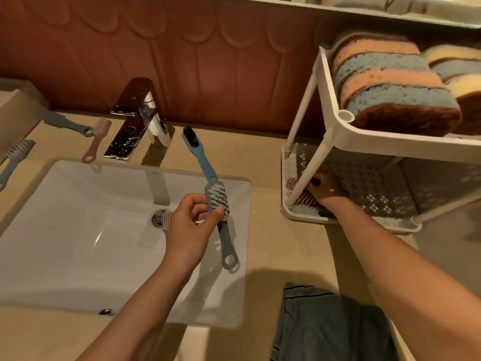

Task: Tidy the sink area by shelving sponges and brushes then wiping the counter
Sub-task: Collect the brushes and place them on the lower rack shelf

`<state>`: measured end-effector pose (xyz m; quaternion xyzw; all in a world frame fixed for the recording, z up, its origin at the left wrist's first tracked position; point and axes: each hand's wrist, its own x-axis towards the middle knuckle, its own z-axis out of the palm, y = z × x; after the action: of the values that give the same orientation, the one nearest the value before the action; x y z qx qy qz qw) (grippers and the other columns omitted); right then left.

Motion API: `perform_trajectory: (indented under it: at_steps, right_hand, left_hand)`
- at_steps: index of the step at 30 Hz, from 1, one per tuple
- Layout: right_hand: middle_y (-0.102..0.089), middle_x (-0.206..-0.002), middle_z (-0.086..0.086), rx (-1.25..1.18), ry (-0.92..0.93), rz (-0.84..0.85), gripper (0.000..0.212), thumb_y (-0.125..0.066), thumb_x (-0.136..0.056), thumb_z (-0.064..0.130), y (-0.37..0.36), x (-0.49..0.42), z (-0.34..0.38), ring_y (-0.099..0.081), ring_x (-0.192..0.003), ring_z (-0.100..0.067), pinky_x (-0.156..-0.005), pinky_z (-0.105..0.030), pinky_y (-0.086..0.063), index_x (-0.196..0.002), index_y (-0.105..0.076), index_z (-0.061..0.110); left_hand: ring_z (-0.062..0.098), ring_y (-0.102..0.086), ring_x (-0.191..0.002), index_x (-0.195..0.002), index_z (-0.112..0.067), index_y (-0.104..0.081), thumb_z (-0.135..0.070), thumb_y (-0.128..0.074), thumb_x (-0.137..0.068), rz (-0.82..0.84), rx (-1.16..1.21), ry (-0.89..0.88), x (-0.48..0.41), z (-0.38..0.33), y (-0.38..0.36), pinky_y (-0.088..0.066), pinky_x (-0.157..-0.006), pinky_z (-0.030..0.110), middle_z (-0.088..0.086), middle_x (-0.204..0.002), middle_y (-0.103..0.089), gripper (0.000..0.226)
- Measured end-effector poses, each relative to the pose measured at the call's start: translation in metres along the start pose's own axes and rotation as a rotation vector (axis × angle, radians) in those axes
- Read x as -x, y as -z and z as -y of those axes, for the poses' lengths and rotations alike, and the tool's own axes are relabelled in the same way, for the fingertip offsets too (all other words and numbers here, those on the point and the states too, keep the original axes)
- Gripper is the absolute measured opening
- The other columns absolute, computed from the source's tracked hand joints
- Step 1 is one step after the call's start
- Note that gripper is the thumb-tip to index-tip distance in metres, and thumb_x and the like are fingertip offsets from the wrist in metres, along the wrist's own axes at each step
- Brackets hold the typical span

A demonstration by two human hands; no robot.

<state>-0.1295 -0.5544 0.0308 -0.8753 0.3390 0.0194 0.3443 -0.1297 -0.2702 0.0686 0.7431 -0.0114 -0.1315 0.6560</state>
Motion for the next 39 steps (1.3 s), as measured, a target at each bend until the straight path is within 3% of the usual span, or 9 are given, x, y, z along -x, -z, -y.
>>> perform_trajectory:
  at_steps: [3,10,17,22,26,29,34,37,39]
  right_hand:
    - [-0.057,-0.129,-0.01,-0.001,0.004,0.038,0.025,-0.054,-0.092,0.017,0.001,0.002,-0.003,-0.049,-0.121,-0.032,-0.106,-0.045,-0.036,-0.114,-0.064,0.018]
    - [-0.057,-0.128,-0.008,-0.049,0.085,-0.056,0.03,-0.053,-0.091,0.019,0.004,0.015,-0.012,-0.05,-0.12,-0.03,-0.102,-0.049,-0.041,-0.119,-0.06,0.025]
    - [-0.066,-0.099,-0.001,-0.351,0.175,-0.012,0.019,-0.053,-0.091,0.009,0.008,0.103,0.001,-0.057,-0.088,-0.01,-0.07,-0.005,-0.042,-0.103,-0.067,0.014]
    - [-0.064,-0.101,-0.006,-0.499,0.203,0.158,0.025,-0.055,-0.091,0.017,0.005,0.152,0.01,-0.059,-0.087,-0.008,-0.075,-0.012,-0.045,-0.115,-0.061,0.022]
    - [-0.064,-0.1,0.013,-0.518,0.225,0.077,0.027,-0.059,-0.089,0.018,0.007,0.162,0.011,-0.06,-0.086,-0.002,-0.072,-0.011,-0.047,-0.113,-0.057,0.03]
    - [-0.065,-0.094,0.008,-0.55,0.2,-0.025,0.024,-0.061,-0.087,0.019,0.009,0.16,0.002,-0.058,-0.075,-0.005,-0.067,-0.016,-0.046,-0.108,-0.06,0.031]
    - [-0.06,-0.089,0.01,-0.542,0.132,-0.121,0.024,-0.062,-0.087,0.016,0.02,0.156,-0.019,-0.054,-0.071,-0.006,-0.063,-0.009,-0.044,-0.102,-0.06,0.033]
    - [-0.063,-0.098,0.005,-0.501,0.091,-0.18,0.023,-0.062,-0.087,0.017,0.027,0.149,-0.034,-0.058,-0.08,-0.009,-0.069,-0.019,-0.047,-0.102,-0.059,0.033]
    - [-0.064,-0.099,0.001,-0.454,0.063,-0.21,0.021,-0.062,-0.087,0.017,0.029,0.14,-0.043,-0.059,-0.085,-0.01,-0.071,-0.025,-0.049,-0.103,-0.061,0.03]
  left_hand:
    - [0.016,-0.066,-0.083,-0.088,-0.024,-0.059,-0.015,-0.067,-0.083,0.029,-0.024,0.018,0.002,0.002,-0.004,-0.051,-0.075,0.024,-0.003,-0.082,-0.069,0.013]
    - [-0.002,-0.062,-0.066,-0.094,-0.011,-0.058,-0.008,-0.064,-0.084,0.131,0.025,0.042,0.012,-0.006,-0.015,-0.047,-0.059,0.008,0.0,-0.082,-0.068,0.012]
    - [0.008,-0.065,-0.077,-0.096,-0.009,-0.059,-0.008,-0.064,-0.085,0.234,0.021,0.1,0.017,-0.017,-0.034,-0.053,-0.071,0.019,0.001,-0.086,-0.065,0.012]
    - [0.021,-0.064,-0.089,-0.101,-0.006,-0.057,-0.01,-0.064,-0.085,0.303,0.053,0.176,0.025,-0.021,-0.059,-0.055,-0.078,0.029,0.007,-0.091,-0.061,0.018]
    - [0.029,-0.064,-0.102,-0.105,-0.009,-0.058,-0.014,-0.065,-0.085,0.369,0.104,0.276,0.029,-0.025,-0.079,-0.052,-0.093,0.041,0.017,-0.101,-0.066,0.021]
    - [0.023,-0.066,-0.099,-0.106,-0.01,-0.06,-0.014,-0.059,-0.089,0.442,0.091,0.289,0.027,-0.03,-0.089,-0.052,-0.09,0.037,0.017,-0.109,-0.066,0.018]
    - [0.006,-0.055,-0.093,-0.123,-0.021,-0.049,-0.022,-0.053,-0.093,0.388,-0.135,0.094,0.013,-0.043,-0.1,-0.046,-0.07,0.014,0.0,-0.118,-0.054,0.03]
    - [0.007,-0.042,-0.113,-0.136,-0.023,-0.039,-0.025,-0.056,-0.091,0.366,-0.328,-0.176,-0.009,-0.048,-0.108,-0.039,-0.09,0.023,-0.009,-0.126,-0.044,0.048]
    - [0.005,-0.042,-0.115,-0.134,-0.021,-0.044,-0.027,-0.057,-0.09,0.418,-0.43,-0.327,-0.021,-0.044,-0.116,-0.038,-0.092,0.022,-0.009,-0.129,-0.05,0.046]
